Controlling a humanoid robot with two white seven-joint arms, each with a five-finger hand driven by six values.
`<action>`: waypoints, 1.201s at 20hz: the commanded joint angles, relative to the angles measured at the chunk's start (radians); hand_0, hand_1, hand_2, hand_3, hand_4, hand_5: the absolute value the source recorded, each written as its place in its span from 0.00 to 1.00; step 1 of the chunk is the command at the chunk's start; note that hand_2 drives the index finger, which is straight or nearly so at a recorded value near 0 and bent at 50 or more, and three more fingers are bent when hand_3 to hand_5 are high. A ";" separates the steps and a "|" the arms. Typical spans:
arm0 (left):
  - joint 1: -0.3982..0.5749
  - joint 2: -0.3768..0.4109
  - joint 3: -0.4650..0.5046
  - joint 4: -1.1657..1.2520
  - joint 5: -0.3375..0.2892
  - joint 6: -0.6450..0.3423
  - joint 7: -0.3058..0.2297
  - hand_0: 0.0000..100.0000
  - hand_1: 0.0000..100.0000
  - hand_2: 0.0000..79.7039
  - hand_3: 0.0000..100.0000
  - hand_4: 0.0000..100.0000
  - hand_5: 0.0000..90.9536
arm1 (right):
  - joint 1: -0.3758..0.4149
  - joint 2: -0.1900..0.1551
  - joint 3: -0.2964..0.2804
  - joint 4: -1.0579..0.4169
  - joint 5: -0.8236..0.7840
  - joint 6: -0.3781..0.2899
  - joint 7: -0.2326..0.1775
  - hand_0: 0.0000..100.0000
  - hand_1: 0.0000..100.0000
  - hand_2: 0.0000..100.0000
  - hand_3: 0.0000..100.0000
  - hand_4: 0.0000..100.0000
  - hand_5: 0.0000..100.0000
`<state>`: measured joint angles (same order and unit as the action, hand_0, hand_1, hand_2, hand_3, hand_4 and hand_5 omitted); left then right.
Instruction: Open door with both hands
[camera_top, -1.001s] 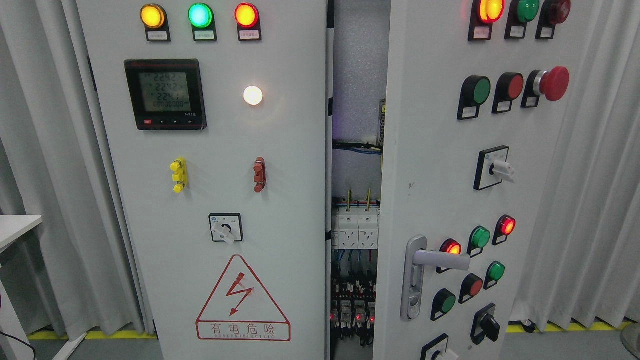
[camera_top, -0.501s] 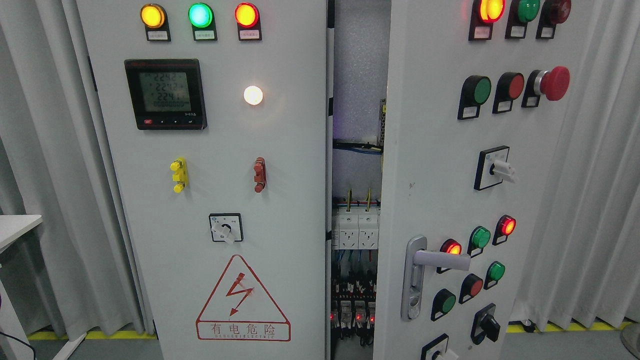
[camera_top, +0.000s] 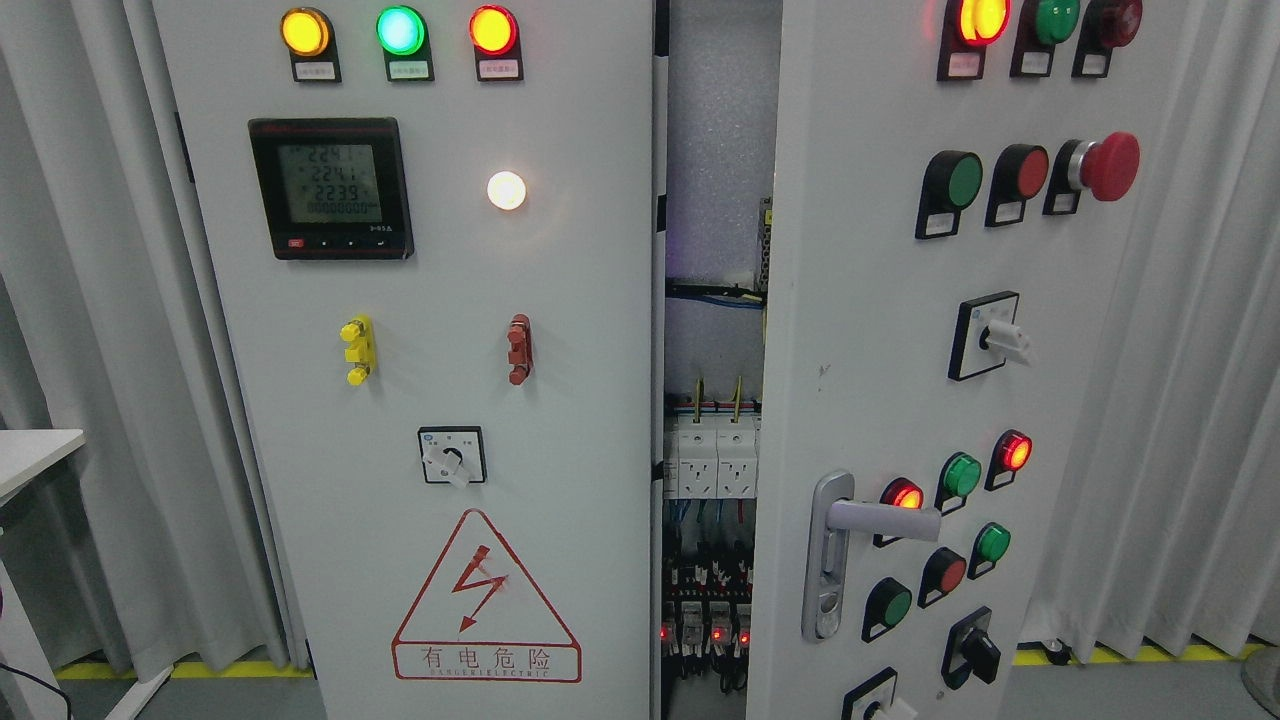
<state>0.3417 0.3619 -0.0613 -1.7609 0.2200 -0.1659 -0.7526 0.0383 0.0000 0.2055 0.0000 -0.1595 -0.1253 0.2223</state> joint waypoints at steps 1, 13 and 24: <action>-0.157 0.041 0.003 -0.149 0.134 0.101 -0.002 0.30 0.00 0.03 0.03 0.04 0.00 | 0.000 -0.003 0.000 0.023 0.000 0.000 0.000 0.22 0.00 0.00 0.00 0.00 0.00; -0.529 0.157 0.034 -0.150 0.557 0.440 -0.001 0.30 0.00 0.03 0.03 0.04 0.00 | 0.000 -0.003 0.000 0.023 0.000 0.000 0.000 0.22 0.00 0.00 0.00 0.00 0.00; -0.822 0.123 0.041 -0.095 0.679 0.706 0.003 0.30 0.00 0.03 0.03 0.04 0.00 | 0.000 -0.003 0.000 0.025 0.000 0.000 0.000 0.22 0.00 0.00 0.00 0.00 0.00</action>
<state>-0.3170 0.4920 -0.0198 -1.8821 0.8186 0.4741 -0.7528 0.0384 0.0000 0.2055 0.0000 -0.1596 -0.1254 0.2223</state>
